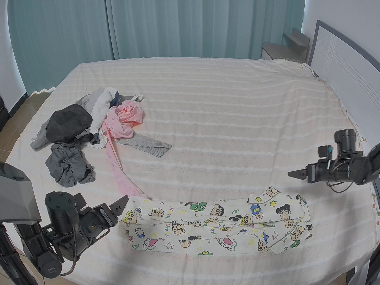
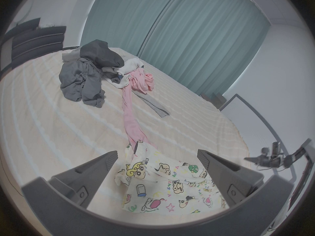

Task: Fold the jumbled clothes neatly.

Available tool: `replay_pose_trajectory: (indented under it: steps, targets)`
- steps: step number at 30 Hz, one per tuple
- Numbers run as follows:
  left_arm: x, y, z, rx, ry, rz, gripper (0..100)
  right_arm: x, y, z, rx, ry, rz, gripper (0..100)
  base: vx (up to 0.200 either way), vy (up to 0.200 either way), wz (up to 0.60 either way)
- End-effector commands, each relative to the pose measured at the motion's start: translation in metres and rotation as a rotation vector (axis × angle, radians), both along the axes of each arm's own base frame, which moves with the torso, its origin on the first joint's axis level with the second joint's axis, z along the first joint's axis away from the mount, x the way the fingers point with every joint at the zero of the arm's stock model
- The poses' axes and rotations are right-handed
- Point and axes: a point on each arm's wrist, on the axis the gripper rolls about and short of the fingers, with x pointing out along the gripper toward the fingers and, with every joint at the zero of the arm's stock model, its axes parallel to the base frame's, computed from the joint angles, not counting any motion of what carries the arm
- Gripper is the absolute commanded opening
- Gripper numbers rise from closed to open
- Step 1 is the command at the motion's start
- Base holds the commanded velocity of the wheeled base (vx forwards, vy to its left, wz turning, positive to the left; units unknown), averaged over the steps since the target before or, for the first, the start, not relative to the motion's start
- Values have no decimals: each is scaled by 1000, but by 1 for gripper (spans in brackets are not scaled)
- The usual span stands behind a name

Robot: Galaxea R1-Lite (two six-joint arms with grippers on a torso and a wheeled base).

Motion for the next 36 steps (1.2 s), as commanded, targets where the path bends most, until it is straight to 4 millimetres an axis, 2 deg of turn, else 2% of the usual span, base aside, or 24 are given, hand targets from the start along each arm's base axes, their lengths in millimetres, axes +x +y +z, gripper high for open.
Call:
replay_pose_trajectory:
  steps: [1,2,4,5,7,8,9,11,14,17,18,20,21,23,26,36]
  targets:
    - [-2,-8,-18,147,51,-44,100,-102,-28,60,74,-204,-195,100,0,0,0]
    - [-1,-6,-23,216,60,-62,100,-119,-32,63,84,-234,-233,100,0,0,0]
    - [0,-4,-25,255,63,-69,100,-128,-33,64,91,-247,-250,100,0,0,0]
    - [4,-3,-24,290,45,-80,100,-147,-33,64,112,-262,-277,100,0,0,0]
    - [11,-5,-21,281,17,-81,100,-163,-32,63,143,-274,-309,100,0,0,0]
    - [11,-5,-21,281,17,-81,100,-163,-32,63,143,-274,-309,100,0,0,0]
    - [19,-3,-22,289,27,-75,100,-173,-30,65,186,-289,-317,100,0,0,0]
    - [23,1,-28,325,89,-71,100,-181,-28,70,225,-316,-322,100,0,0,0]
    - [43,5,-25,343,131,-38,100,-193,-25,77,273,-352,-331,100,0,0,0]
    - [52,4,-16,354,185,-55,100,-195,-24,80,267,-373,-319,100,0,0,0]
    - [52,2,-13,360,259,-105,100,-195,-26,80,265,-380,-330,100,0,0,0]
    - [57,-1,-6,348,299,-157,100,-196,-29,80,266,-378,-345,100,0,0,0]
    - [57,-1,-6,348,299,-157,100,-196,-29,80,266,-378,-345,100,0,0,0]
    - [72,-3,6,317,287,-175,100,-196,-35,79,280,-371,-345,100,0,0,0]
    - [77,0,7,315,282,-166,100,-198,-40,81,296,-380,-324,100,0,0,0]
    - [86,-3,-34,304,374,-217,100,-198,-41,79,312,-366,-308,100,0,0,0]
